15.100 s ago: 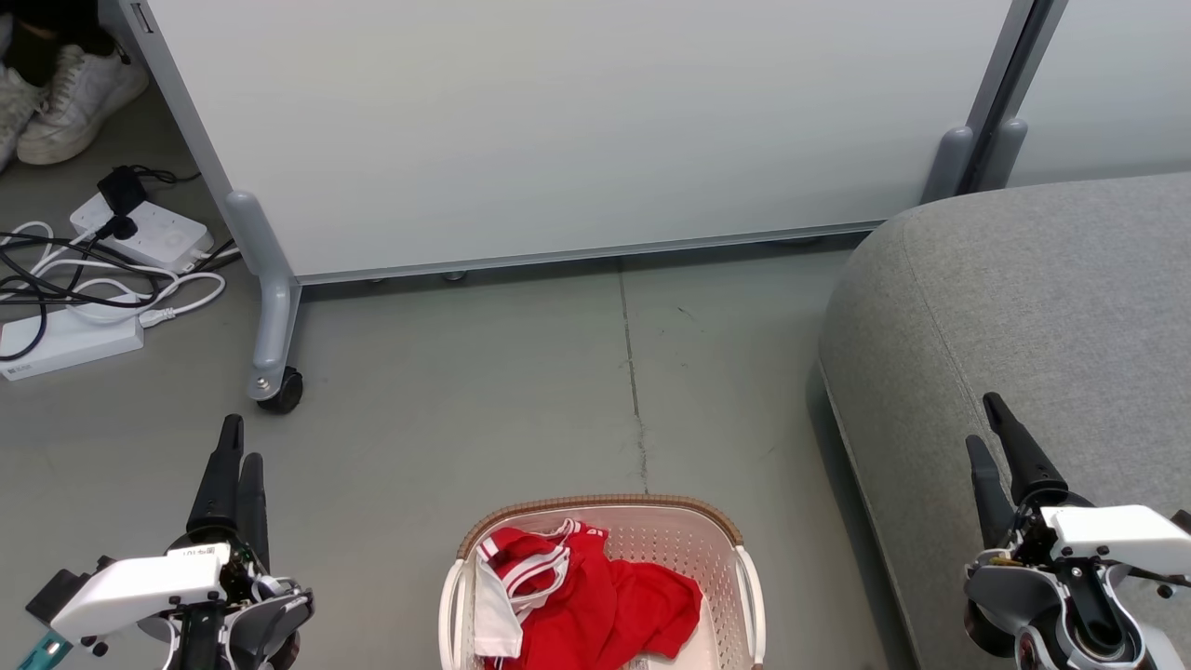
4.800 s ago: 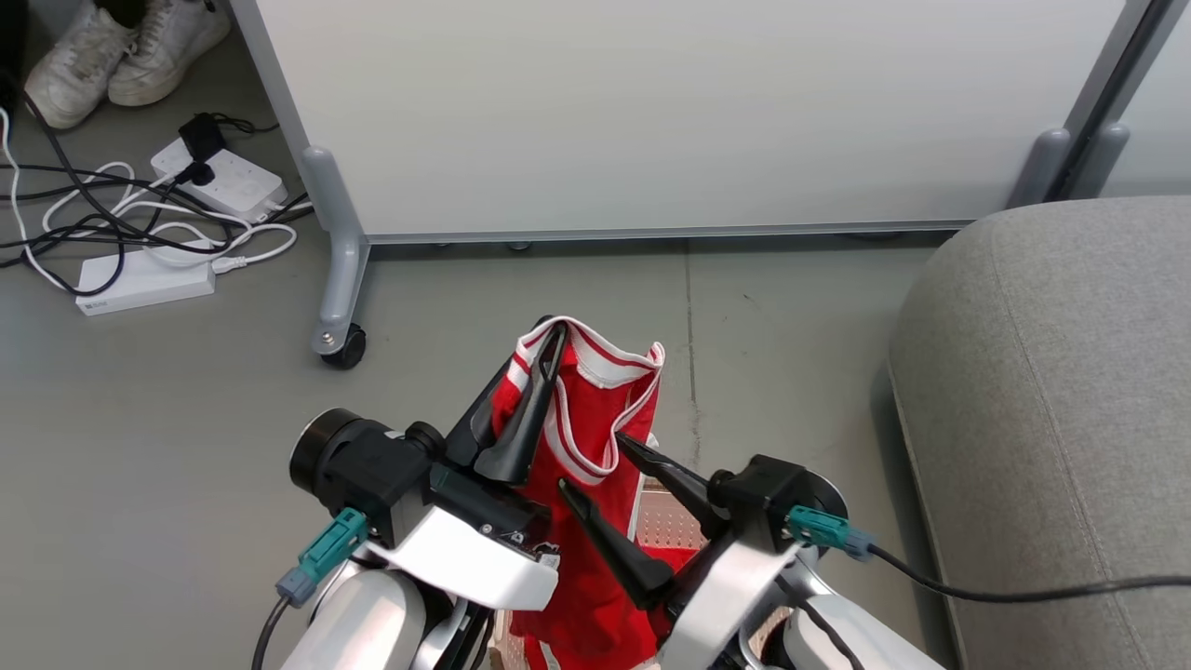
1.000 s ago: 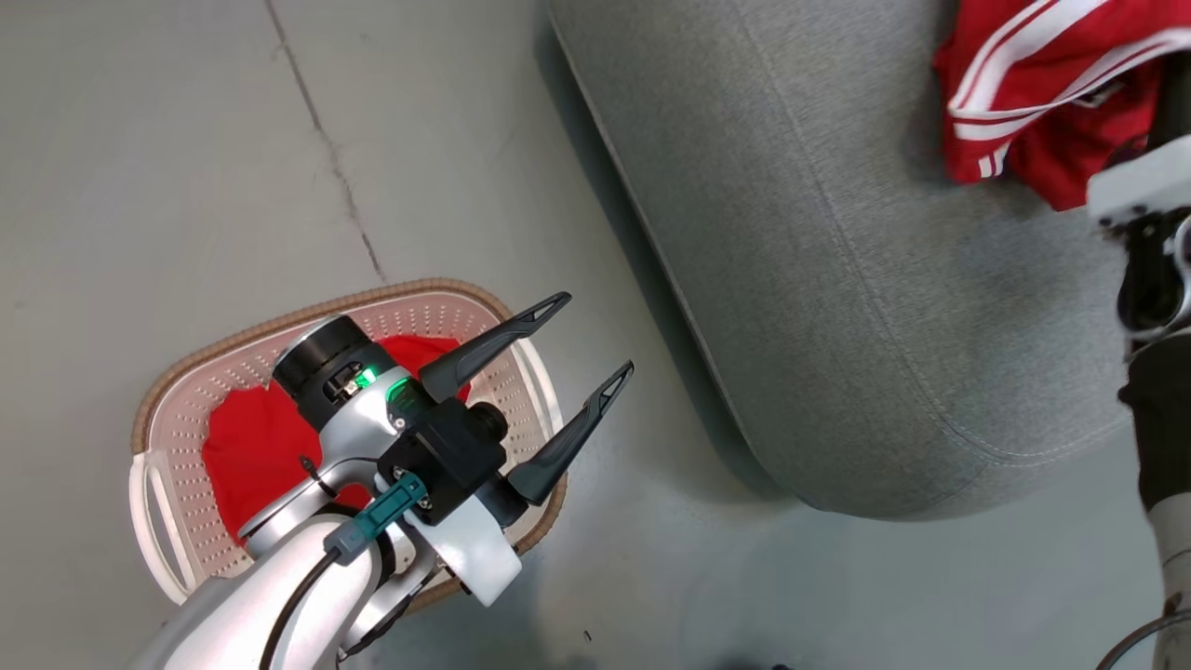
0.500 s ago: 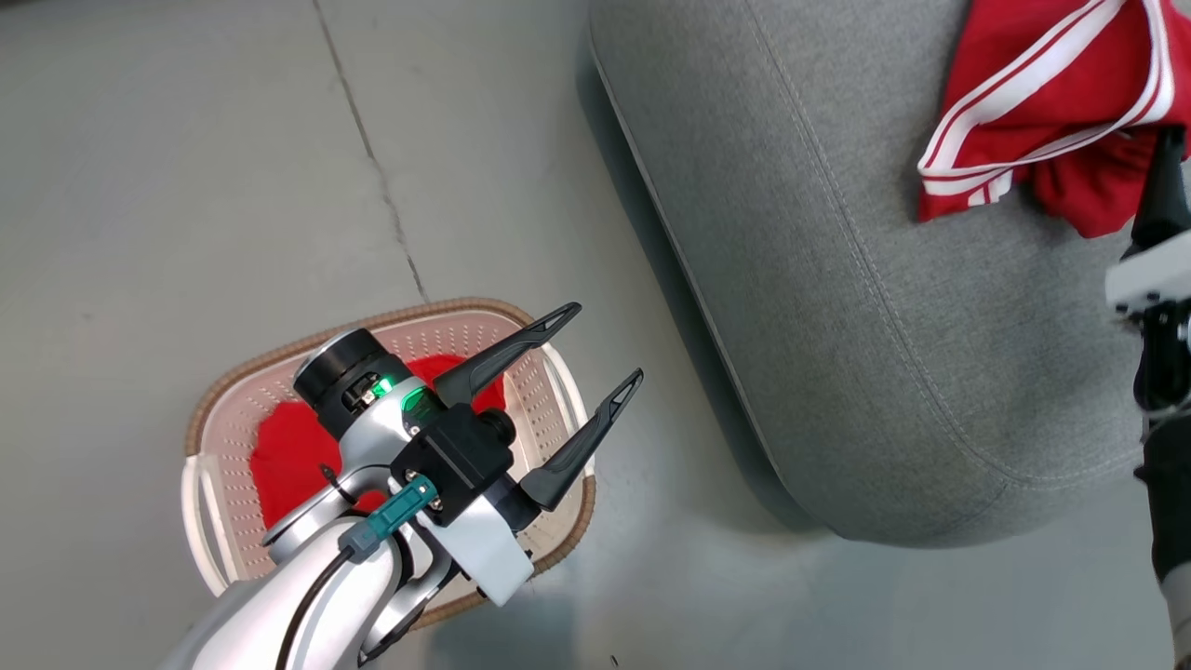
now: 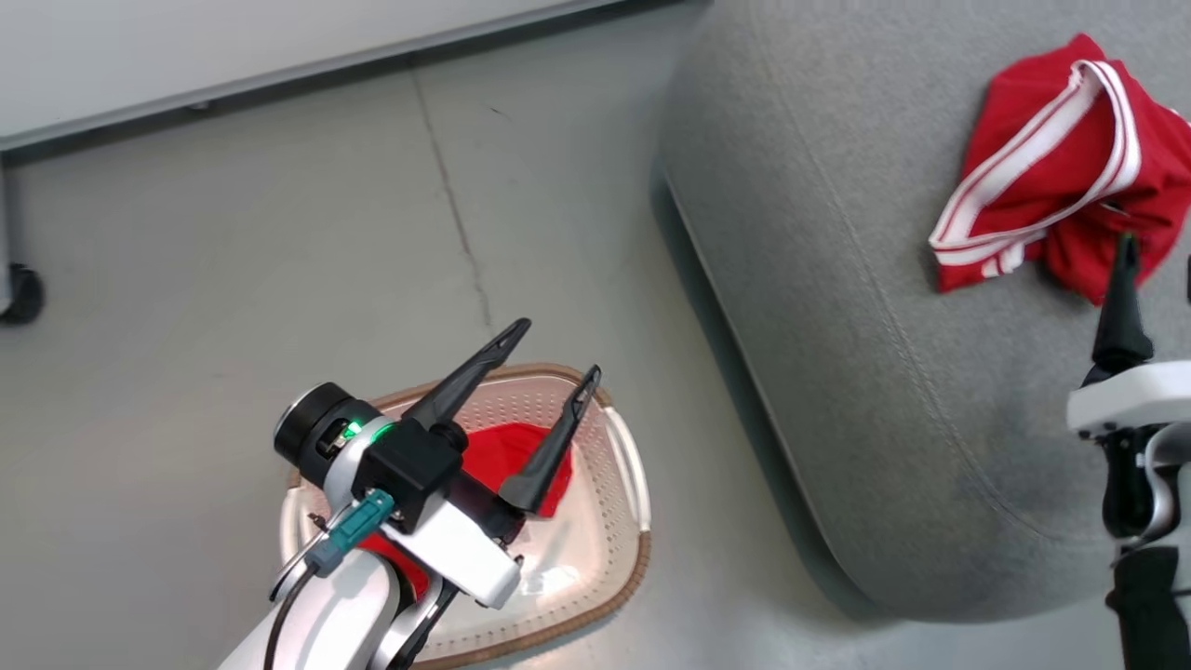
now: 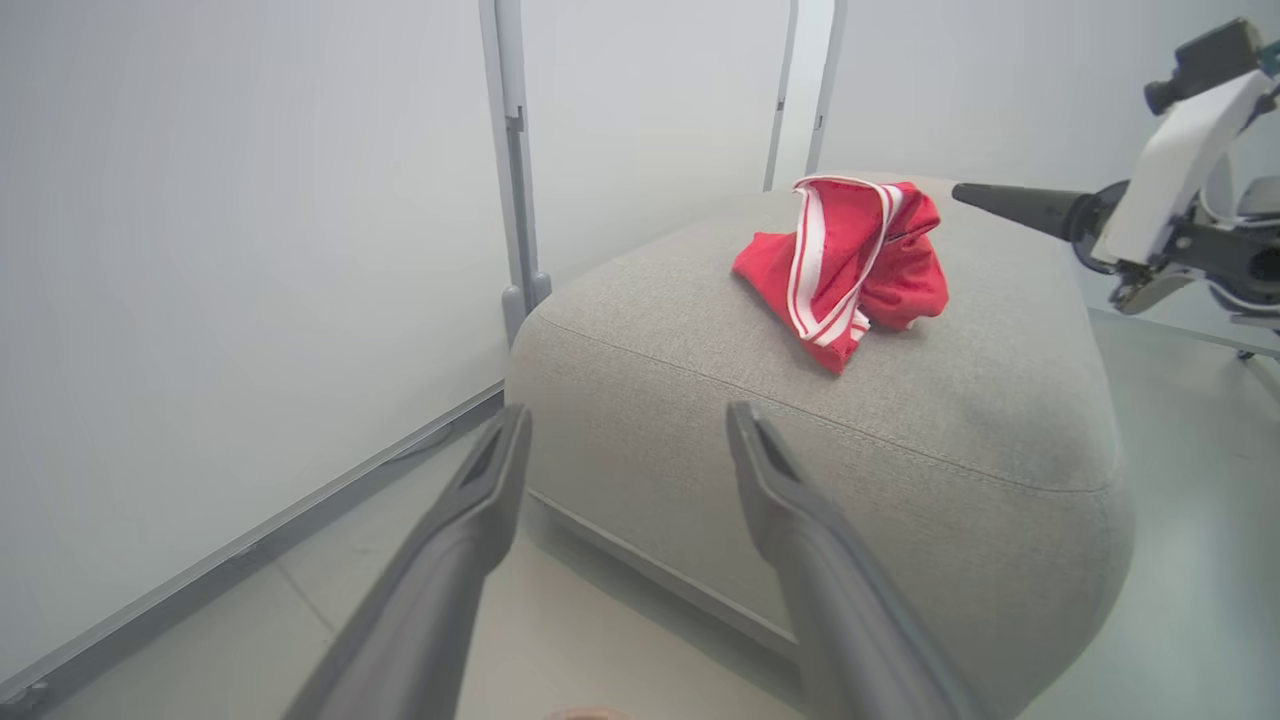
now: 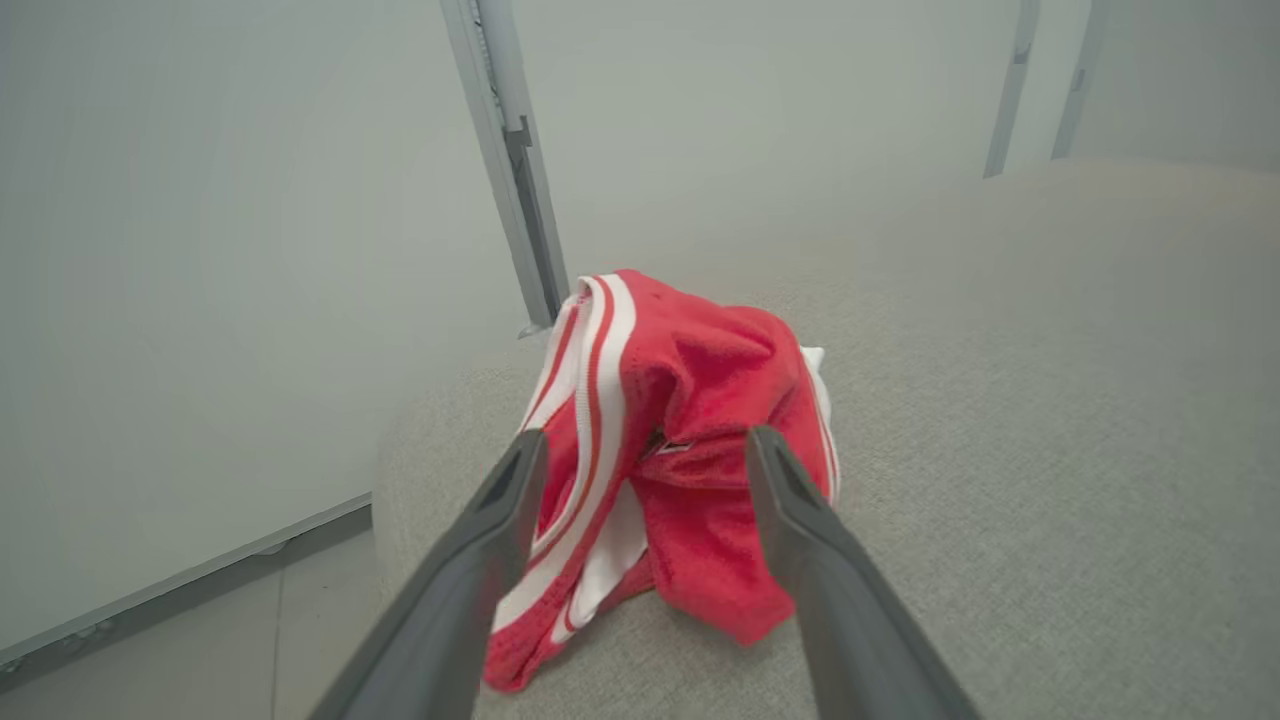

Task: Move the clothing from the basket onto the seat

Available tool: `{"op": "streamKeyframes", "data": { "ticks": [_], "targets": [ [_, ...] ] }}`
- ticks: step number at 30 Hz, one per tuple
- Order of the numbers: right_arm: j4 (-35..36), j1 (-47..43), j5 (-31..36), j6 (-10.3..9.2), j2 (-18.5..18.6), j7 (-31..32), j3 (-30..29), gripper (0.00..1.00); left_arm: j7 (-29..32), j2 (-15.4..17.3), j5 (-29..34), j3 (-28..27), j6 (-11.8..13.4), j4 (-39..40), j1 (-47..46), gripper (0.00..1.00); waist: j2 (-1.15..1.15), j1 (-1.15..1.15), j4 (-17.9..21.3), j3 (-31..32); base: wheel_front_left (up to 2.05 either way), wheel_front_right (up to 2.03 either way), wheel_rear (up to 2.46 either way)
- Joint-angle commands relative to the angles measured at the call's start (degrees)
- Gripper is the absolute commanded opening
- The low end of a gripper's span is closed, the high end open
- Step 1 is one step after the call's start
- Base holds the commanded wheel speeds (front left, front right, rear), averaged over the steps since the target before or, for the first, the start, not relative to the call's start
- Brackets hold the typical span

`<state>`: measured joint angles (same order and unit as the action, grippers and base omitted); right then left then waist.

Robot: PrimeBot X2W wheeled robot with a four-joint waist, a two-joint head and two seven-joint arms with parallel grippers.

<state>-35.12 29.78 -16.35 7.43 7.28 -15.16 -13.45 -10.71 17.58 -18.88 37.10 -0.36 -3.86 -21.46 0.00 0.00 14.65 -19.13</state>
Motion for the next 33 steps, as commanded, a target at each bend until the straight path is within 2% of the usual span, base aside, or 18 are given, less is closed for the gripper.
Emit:
{"op": "streamKeyframes", "data": {
  "ticks": [1,10,18,22,28,33],
  "targets": [
    [1.8,-1.8,0.9,0.11,-0.5,0.0,0.6,1.0,-0.6,0.1,-0.8,-0.8,0.6,-0.3,0.7,1.0,0.0,0.0,-2.7,2.4,0.0,0.0,0.0],
    [16.2,-9.6,3.6,0.11,-3.5,3.3,6.5,1.0,-3.1,-1.5,-4.7,-5.7,4.7,-2.8,4.1,1.0,0.0,0.0,-9.6,7.2,0.0,0.0,0.0],
    [26.8,-14.7,3.8,0.12,-4.2,7.8,11.8,1.0,-4.1,-2.2,-7.8,-11.8,7.9,-3.4,6.9,1.0,0.0,0.0,-14.0,9.7,0.0,0.0,0.0],
    [29.5,-17.1,3.1,0.11,-4.2,9.2,13.8,1.0,-4.4,-2.6,-9.1,-15.5,9.1,-3.4,8.4,1.0,0.0,0.0,-15.7,10.9,0.0,0.0,0.0],
    [31.5,-19.8,3.2,0.11,-4.2,10.1,13.8,1.0,-4.5,-3.3,-9.0,-20.3,9.6,-2.3,11.0,1.0,0.0,0.0,-16.8,12.4,0.0,0.0,0.0],
    [32.6,-22.3,3.6,0.11,-4.2,11.1,13.2,1.0,-4.5,-4.6,-8.0,-23.6,8.8,-1.5,13.8,1.0,0.0,0.0,-17.1,13.4,0.0,0.0,0.0]
  ]
}}
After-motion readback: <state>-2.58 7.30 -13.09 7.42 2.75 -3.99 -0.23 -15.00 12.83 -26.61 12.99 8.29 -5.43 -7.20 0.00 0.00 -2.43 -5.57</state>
